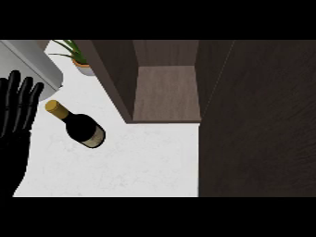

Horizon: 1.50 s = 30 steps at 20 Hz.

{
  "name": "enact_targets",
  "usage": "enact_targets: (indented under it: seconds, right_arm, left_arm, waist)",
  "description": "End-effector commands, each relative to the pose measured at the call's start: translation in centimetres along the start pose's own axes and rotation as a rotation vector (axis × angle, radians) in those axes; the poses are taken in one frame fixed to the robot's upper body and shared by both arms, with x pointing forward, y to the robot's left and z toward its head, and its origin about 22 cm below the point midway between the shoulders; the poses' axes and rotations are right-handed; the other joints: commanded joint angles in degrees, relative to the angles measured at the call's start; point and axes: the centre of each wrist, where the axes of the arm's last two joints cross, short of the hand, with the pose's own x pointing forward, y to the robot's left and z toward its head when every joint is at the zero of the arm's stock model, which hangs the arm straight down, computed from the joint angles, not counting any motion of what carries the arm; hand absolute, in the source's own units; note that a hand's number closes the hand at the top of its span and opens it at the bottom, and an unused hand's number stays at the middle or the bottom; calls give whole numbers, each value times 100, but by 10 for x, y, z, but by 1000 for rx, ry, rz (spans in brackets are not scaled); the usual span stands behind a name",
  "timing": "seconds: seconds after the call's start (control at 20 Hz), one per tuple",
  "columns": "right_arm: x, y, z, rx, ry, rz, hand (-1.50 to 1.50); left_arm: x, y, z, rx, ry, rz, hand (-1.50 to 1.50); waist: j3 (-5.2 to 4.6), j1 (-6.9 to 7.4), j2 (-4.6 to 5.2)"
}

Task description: Pick up the wine, place it into the cabinet and close the cabinet

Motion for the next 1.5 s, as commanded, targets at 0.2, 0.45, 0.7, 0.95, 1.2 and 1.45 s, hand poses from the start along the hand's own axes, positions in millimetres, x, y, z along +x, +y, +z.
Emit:
enact_targets:
  seconds: [0.2, 0.45, 0.7, 0.95, 1.2, 1.45]
  right_arm:
    - [20, 8, 28, -25, -48, -23, -150]
    - [27, 19, 36, 322, 55, -192, -150]
    - [82, 10, 50, 316, 57, -194, -150]
    - [83, 12, 45, 313, 68, -222, -150]
    - [117, 12, 64, 341, 67, -217, -150]
    - [116, 16, 63, 310, 50, -212, -150]
  left_arm:
    - [-26, -7, -75, 15, 62, -22, -150]
    - [-31, -34, -84, 4, 290, 219, -150]
    - [13, -62, -106, 0, 298, 206, -150]
    - [38, -69, -97, -10, 316, 235, -150]
    - [44, -74, -86, 18, 324, 244, -150]
    - [63, -92, -89, 19, 331, 229, -150]
  waist:
    - [-170, -204, 199]
    - [-166, -189, 183]
    - [-168, -110, 176]
    - [-170, -52, 176]
    - [-174, -102, 154]
    - [-170, -145, 149]
